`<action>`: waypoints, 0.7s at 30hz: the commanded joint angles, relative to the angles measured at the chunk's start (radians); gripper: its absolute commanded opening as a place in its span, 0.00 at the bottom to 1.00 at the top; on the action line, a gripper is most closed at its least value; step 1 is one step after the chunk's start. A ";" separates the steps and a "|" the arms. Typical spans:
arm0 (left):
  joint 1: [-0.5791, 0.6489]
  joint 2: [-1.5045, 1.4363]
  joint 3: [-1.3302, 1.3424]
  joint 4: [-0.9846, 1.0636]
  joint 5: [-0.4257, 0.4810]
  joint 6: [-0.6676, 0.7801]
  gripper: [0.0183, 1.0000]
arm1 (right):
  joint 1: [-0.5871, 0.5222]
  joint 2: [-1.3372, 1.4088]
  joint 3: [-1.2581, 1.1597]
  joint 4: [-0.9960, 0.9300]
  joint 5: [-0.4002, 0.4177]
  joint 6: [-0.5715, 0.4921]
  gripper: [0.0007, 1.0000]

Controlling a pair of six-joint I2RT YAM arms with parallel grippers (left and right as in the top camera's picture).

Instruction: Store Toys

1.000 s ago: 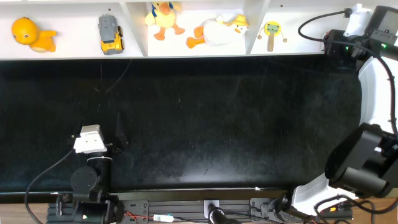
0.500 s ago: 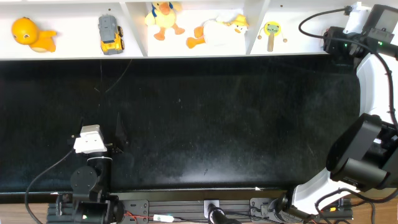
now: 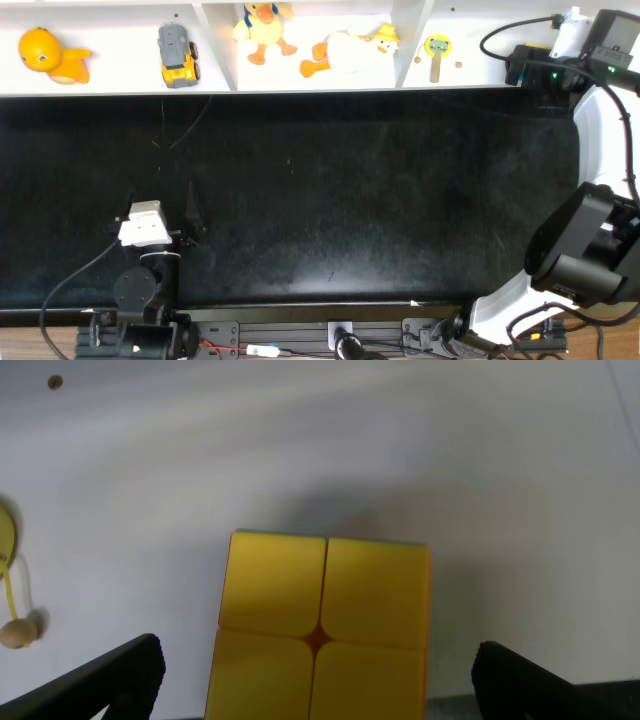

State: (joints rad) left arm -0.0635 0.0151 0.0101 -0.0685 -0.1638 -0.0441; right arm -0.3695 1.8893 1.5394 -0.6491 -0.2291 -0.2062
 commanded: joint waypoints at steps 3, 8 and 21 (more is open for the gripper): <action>0.008 -0.012 -0.002 -0.004 0.006 0.022 1.00 | 0.005 -0.156 -0.118 0.030 0.045 0.004 1.00; 0.008 -0.012 -0.002 -0.004 0.006 0.022 1.00 | 0.005 -0.370 -0.398 0.114 0.094 0.004 1.00; 0.008 -0.012 -0.002 -0.004 0.006 0.022 1.00 | 0.261 -1.077 -1.137 0.563 0.323 0.186 1.00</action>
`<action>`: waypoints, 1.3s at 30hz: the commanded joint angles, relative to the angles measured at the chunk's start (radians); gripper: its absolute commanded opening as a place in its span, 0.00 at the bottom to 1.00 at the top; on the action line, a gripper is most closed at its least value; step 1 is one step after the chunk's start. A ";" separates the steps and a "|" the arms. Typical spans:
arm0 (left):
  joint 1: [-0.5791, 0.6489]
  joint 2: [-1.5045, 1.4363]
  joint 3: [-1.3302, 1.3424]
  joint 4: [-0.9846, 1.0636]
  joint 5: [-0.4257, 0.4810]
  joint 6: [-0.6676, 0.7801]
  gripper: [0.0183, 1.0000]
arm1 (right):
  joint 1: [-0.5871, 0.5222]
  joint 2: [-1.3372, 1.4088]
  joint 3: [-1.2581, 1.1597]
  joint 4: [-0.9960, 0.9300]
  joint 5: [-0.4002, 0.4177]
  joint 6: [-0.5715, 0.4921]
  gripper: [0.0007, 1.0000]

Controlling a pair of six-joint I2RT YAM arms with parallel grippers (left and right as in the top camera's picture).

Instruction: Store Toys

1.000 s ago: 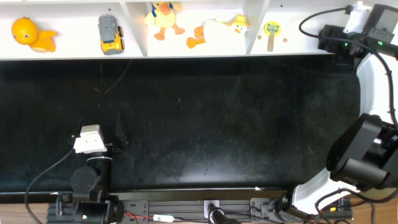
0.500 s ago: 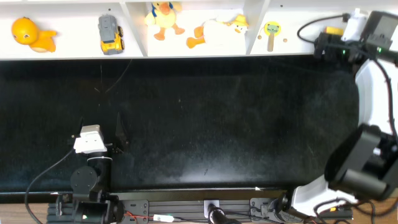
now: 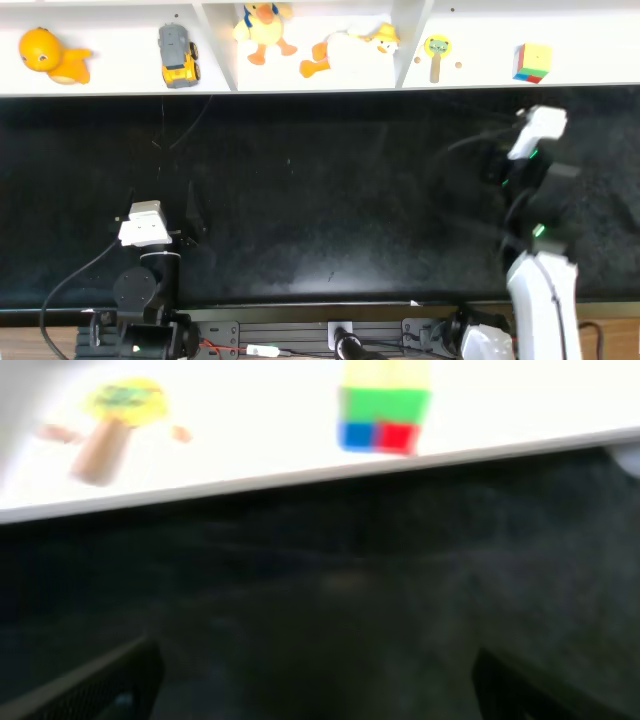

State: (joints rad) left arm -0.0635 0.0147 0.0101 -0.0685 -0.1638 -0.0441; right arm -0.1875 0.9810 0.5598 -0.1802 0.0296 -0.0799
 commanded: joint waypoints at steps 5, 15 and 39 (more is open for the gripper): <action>0.008 -0.012 -0.002 -0.004 0.006 0.022 1.00 | 0.151 -0.410 -0.368 0.252 0.063 0.085 1.00; 0.008 -0.012 -0.002 -0.004 0.006 0.022 1.00 | 0.194 -0.741 -0.556 0.274 0.009 0.060 1.00; 0.008 -0.012 -0.002 -0.004 0.006 0.022 1.00 | 0.193 -0.976 -0.555 0.103 -0.003 0.055 1.00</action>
